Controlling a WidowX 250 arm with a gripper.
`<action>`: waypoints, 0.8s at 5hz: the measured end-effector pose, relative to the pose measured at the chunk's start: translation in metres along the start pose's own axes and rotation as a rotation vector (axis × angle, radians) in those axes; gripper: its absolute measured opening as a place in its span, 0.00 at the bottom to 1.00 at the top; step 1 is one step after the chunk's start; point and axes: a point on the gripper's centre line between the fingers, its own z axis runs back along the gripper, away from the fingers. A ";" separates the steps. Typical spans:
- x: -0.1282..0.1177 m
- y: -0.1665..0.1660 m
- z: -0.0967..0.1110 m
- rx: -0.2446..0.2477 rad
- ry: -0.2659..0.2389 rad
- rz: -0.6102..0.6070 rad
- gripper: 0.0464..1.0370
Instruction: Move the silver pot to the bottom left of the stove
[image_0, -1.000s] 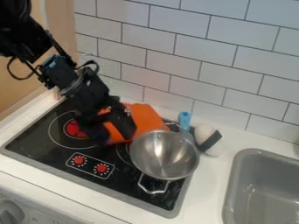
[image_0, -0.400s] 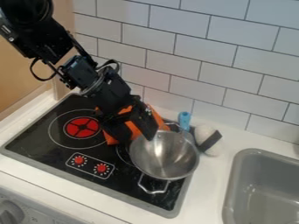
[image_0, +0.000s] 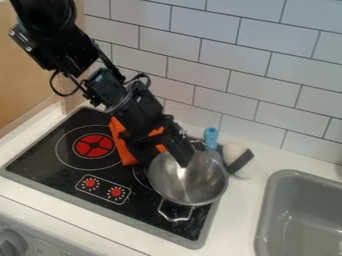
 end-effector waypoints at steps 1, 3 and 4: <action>0.002 -0.002 -0.006 0.009 0.024 -0.016 0.91; 0.003 0.000 -0.009 0.039 0.022 -0.014 0.30; 0.003 0.001 -0.009 0.046 0.026 -0.007 0.10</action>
